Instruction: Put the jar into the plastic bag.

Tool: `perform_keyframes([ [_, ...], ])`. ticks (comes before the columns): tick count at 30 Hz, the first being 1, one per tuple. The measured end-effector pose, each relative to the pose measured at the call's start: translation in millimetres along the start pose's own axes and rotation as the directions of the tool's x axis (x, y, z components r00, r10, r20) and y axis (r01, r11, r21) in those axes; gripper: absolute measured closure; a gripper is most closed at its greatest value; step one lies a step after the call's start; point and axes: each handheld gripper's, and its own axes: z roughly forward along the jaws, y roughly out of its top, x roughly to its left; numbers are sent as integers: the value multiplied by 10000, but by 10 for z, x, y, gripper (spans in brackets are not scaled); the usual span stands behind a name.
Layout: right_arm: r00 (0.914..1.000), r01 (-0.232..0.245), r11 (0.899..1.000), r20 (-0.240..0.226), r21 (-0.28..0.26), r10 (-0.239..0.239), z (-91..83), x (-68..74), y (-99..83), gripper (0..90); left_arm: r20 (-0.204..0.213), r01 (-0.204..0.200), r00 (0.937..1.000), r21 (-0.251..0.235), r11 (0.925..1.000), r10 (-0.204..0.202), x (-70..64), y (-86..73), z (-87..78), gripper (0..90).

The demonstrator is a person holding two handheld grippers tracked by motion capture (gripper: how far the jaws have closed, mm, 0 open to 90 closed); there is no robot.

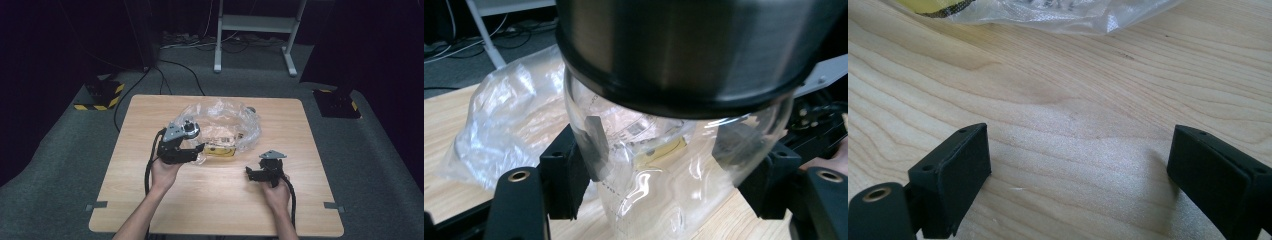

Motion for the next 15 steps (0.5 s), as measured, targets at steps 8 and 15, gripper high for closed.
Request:
perform_keyframes([
  [8, 10000, 0, 10000, 0, -2, 0, 0, 0, 0, 100, 132, -181, 9997, -42, 9998, 181, 12, 201, 44, 318],
  [15, 10000, 14, 10000, 2, -6, -14, 0, -1, 0, 100, 143, -120, 9998, -208, 9997, 123, 66, 391, 125, 318],
])
